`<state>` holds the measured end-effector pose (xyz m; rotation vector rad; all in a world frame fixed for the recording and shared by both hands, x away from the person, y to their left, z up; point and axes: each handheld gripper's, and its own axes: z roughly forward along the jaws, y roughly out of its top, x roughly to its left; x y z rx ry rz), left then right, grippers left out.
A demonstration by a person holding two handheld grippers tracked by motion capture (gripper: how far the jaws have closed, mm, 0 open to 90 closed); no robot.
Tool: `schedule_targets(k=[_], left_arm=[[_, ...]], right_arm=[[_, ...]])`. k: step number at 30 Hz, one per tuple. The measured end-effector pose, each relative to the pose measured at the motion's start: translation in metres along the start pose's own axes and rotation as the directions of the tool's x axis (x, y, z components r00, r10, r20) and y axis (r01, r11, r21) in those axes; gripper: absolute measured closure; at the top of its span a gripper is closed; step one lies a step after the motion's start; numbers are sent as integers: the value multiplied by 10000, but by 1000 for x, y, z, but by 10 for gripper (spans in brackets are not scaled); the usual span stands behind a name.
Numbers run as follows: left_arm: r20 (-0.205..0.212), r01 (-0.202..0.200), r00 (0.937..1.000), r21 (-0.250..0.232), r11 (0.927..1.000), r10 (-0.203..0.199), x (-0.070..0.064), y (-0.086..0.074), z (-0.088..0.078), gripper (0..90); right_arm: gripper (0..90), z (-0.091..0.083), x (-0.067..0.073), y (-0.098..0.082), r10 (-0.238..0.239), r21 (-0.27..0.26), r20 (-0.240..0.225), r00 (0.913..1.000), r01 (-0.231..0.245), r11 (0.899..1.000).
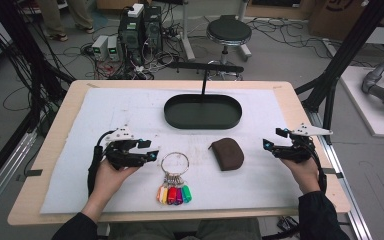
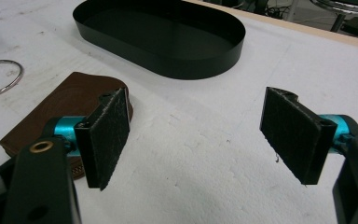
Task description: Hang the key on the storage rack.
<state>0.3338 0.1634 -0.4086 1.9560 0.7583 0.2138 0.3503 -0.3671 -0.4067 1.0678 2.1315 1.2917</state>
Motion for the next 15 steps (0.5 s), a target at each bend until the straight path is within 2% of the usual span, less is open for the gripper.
schedule_targets(k=[2,3,4,5,8,11,15], left_arm=[[-3,35,10000,129,9999,-35,0,0,3,501],[23,235,9997,252,9994,-236,-2,0,9,506],[23,235,9997,252,9994,-236,-2,0,9,515],[52,258,9996,476,9985,-261,-2,0,15,537],[112,211,9997,680,9975,-219,-3,0,22,536],[-56,374,9993,981,9945,-370,-5,-1,30,544],[-569,574,9971,1310,9897,-503,-5,-3,37,626]], right_arm=[[245,0,0,0,-11,22,-7,10000,12,10000],[245,1,0,0,-64,34,-13,10000,64,10000],[245,1,0,0,-33,57,-17,10000,33,10000],[246,1,1,0,-27,73,-26,10000,27,10000],[246,2,1,0,-80,76,-59,10000,80,9999],[246,2,1,0,-86,95,-47,10000,87,9999],[246,2,1,0,-84,92,-55,9999,85,9999]])
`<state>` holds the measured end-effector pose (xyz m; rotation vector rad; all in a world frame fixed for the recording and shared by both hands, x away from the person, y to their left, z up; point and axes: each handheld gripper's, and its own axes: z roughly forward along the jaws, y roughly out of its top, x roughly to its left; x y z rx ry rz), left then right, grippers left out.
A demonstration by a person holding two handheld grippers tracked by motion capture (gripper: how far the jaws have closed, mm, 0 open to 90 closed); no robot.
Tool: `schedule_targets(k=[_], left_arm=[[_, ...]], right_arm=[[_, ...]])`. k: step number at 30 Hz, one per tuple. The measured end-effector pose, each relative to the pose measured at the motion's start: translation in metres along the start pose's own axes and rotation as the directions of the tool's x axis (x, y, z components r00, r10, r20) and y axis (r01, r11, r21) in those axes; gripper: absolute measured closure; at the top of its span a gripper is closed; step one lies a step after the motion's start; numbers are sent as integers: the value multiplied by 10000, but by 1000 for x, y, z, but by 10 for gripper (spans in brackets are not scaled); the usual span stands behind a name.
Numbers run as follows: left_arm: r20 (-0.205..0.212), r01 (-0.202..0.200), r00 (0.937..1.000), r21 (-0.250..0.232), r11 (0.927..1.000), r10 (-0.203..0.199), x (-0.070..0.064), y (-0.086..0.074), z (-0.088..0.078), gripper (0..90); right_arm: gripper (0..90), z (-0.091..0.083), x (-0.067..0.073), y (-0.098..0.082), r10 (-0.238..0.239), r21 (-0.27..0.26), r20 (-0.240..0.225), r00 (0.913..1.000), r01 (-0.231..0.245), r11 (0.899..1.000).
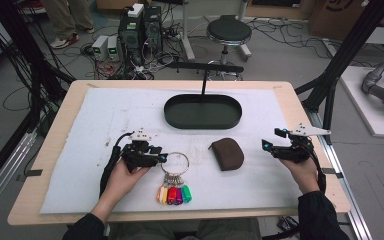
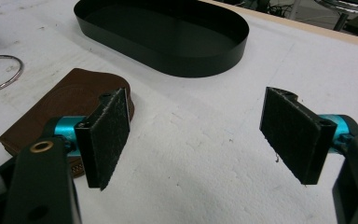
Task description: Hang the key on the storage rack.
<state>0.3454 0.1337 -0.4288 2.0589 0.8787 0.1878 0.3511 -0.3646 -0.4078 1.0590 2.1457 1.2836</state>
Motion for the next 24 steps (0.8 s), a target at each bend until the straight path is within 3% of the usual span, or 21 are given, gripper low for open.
schedule_targets(k=[11,17,20,24], left_arm=[[-707,211,9974,1036,9944,-138,-4,-3,15,728],[-1116,1,9937,1076,9942,120,-8,-4,16,793],[-1468,-143,9888,955,9953,283,-14,-5,18,793],[-1595,-238,9864,953,9952,389,-15,-7,18,796]], right_arm=[[247,0,0,0,-57,19,-3,10000,57,10000],[248,0,0,0,-100,7,-2,9999,100,9999],[248,1,1,0,-75,11,-13,10000,75,10000],[248,1,1,0,-123,26,-18,9999,123,9999]])
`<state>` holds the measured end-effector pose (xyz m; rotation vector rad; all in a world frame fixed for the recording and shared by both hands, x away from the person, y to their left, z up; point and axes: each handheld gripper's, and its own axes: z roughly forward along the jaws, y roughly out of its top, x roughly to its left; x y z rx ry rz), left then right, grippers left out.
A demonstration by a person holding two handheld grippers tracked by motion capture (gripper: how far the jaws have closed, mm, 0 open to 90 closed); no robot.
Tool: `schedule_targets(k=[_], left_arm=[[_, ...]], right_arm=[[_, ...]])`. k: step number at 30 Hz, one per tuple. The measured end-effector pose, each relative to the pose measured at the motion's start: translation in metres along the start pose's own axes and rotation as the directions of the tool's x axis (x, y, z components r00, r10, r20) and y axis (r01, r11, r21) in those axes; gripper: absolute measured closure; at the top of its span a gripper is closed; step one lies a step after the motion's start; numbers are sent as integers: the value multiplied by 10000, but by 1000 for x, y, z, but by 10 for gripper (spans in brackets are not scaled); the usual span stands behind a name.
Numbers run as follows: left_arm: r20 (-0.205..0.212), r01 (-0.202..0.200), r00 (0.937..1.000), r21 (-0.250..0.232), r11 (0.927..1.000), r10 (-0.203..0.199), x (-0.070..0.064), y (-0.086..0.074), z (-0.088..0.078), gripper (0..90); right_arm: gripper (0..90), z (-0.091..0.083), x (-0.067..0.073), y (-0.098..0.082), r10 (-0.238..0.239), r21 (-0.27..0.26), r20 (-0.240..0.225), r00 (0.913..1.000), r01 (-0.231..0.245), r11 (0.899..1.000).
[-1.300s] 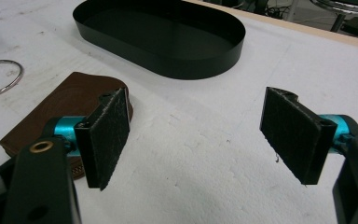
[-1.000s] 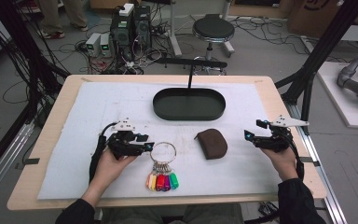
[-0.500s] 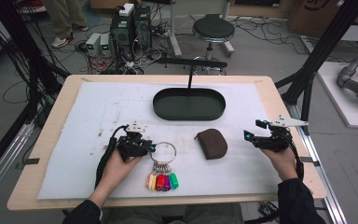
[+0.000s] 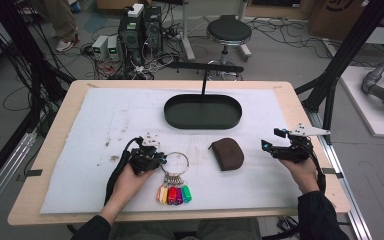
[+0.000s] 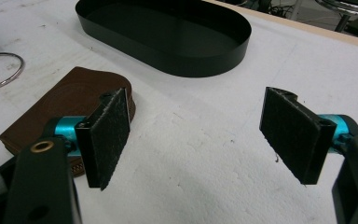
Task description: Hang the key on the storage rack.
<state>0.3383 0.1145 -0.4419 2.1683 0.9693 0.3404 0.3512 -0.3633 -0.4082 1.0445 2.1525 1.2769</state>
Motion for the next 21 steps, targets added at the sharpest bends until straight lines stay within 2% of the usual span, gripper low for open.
schedule_targets(k=[2,4,6,10,13,16,21], left_arm=[[-146,-114,9998,-98,9999,112,-2,-1,0,808],[-123,-183,9998,-146,9997,182,-3,-1,1,823],[-130,-115,9999,-141,9998,113,-2,-1,0,847],[326,398,9987,-333,9987,-387,5,-2,1,850],[513,535,9974,-430,9976,-513,7,-2,0,850],[887,913,9925,-785,9927,-843,11,-1,-5,851],[1018,920,9915,-1107,9896,-808,12,3,-12,854]], right_arm=[[248,0,0,0,-23,-1,-3,10000,23,10000],[248,1,0,0,-37,3,-2,10000,37,10000],[249,1,1,0,-98,0,33,9999,98,10000],[250,1,1,0,-62,28,8,10000,62,10000],[250,0,0,0,-28,-10,15,10000,28,10000],[249,0,0,0,-32,-12,25,10000,32,10000],[250,0,0,0,-50,-16,23,10000,50,10000]])
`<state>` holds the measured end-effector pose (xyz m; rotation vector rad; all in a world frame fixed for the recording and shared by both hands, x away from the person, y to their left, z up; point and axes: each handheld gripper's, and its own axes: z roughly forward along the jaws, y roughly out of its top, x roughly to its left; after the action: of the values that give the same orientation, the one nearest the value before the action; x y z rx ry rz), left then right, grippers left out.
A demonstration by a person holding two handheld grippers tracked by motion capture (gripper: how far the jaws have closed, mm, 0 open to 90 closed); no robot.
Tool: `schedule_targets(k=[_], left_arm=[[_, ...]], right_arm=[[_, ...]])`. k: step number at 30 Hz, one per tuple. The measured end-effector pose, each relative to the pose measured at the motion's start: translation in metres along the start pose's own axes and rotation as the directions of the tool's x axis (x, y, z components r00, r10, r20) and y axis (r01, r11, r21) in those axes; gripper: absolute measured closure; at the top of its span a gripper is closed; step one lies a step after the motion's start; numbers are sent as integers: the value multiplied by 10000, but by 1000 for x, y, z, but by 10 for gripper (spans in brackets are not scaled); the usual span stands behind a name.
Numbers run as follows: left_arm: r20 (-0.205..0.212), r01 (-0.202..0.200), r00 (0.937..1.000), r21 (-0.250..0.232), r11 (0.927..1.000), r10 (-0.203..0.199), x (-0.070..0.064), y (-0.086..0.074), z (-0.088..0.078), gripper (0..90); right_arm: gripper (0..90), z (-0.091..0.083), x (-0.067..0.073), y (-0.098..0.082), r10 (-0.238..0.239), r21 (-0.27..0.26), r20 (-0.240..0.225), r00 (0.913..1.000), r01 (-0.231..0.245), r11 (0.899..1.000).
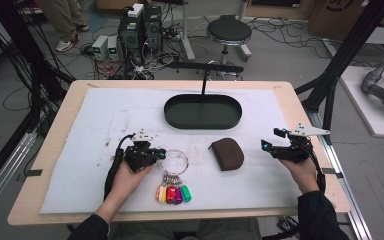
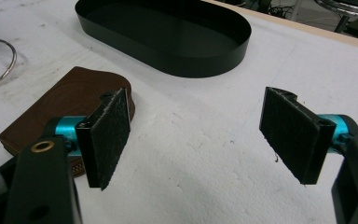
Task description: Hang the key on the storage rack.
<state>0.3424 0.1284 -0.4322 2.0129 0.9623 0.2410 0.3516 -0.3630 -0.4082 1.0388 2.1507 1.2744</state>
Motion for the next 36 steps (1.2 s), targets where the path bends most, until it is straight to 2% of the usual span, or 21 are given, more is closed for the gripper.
schedule_targets(k=[5,6,11,13,17,19,23,27,31,36], left_arm=[[-211,-290,9994,-506,9983,280,-2,9,-10,861],[-240,-478,9986,-742,9961,462,-3,12,-16,862],[-154,-893,9960,-899,9919,883,-11,15,-22,862],[-6,-1069,9942,-983,9894,1073,-15,16,-25,862],[135,-1189,9926,-1036,9875,1209,-18,15,-28,861],[335,-1257,9909,-1124,9857,1302,-19,15,-29,861],[709,-1319,9876,-1097,9852,1401,-22,13,-32,859],[860,-1405,9850,-1003,9850,1493,-24,12,-32,858],[1180,-1577,9790,-775,9844,1661,-26,11,-30,857],[1156,-1827,9757,-387,9824,1860,-28,10,-26,843]], right_arm=[[250,0,0,0,-3,-13,-4,10000,3,10000],[250,-1,0,0,26,-12,0,10000,-26,10000],[250,-1,0,0,33,-25,-26,10000,-33,10000],[250,-1,0,0,3,-57,-16,10000,-3,10000],[250,-1,0,0,48,-52,-12,10000,-48,10000],[250,-2,0,0,10,-69,-21,10000,-10,10000],[250,-2,0,0,12,-89,-30,10000,-12,10000],[250,-2,0,0,-2,-84,-23,10000,2,10000],[251,-1,0,0,14,-76,-36,10000,-14,10000],[251,-1,0,0,13,-70,-40,10000,-14,10000]])
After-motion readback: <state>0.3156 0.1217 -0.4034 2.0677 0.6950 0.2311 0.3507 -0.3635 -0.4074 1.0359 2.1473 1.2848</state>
